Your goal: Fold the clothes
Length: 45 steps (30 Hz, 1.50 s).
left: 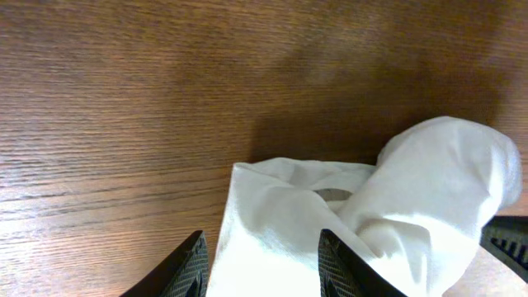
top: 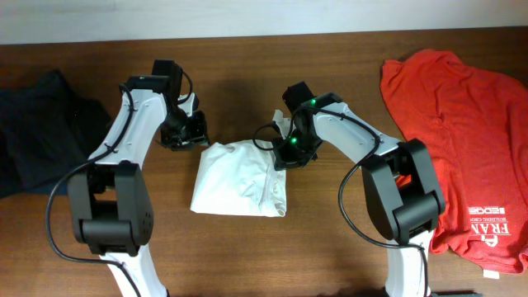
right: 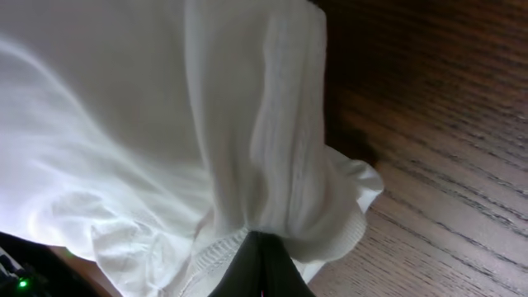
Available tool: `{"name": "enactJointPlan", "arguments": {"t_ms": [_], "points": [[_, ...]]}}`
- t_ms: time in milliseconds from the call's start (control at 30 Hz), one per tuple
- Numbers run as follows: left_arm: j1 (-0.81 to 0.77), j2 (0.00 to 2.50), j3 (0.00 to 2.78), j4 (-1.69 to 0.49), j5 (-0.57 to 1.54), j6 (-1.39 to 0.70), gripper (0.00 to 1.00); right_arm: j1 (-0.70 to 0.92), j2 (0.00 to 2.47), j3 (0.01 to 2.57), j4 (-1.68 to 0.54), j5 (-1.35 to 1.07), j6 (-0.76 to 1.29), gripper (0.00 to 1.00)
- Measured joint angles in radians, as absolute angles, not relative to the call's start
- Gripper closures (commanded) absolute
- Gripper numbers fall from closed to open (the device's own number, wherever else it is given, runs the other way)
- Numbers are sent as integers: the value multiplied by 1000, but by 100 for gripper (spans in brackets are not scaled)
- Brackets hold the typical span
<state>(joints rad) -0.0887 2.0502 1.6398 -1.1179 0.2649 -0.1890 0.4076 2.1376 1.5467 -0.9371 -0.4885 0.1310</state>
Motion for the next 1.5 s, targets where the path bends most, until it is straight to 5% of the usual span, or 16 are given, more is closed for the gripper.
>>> {"name": "enactJointPlan", "arguments": {"t_ms": [600, 933, 1300, 1433, 1500], "points": [[-102, 2004, 1526, -1046, 771, 256, 57, 408, 2138, 1547, -945, -459, 132, 96], [-86, 2001, 1285, -697, 455, 61, 57, 408, 2139, 1547, -963, -445, 132, 95], [-7, 1961, 1262, -731, 427, -29, 56, 401, 2139, 1547, -1024, -433, 134, 88], [13, 1790, 1272, -795, 408, -36, 36, 361, 2147, 1626, -1217, -480, 80, 83], [15, 1684, 1284, -813, 391, -38, 36, 352, 2144, 1681, -1266, -524, 27, 80]]}}
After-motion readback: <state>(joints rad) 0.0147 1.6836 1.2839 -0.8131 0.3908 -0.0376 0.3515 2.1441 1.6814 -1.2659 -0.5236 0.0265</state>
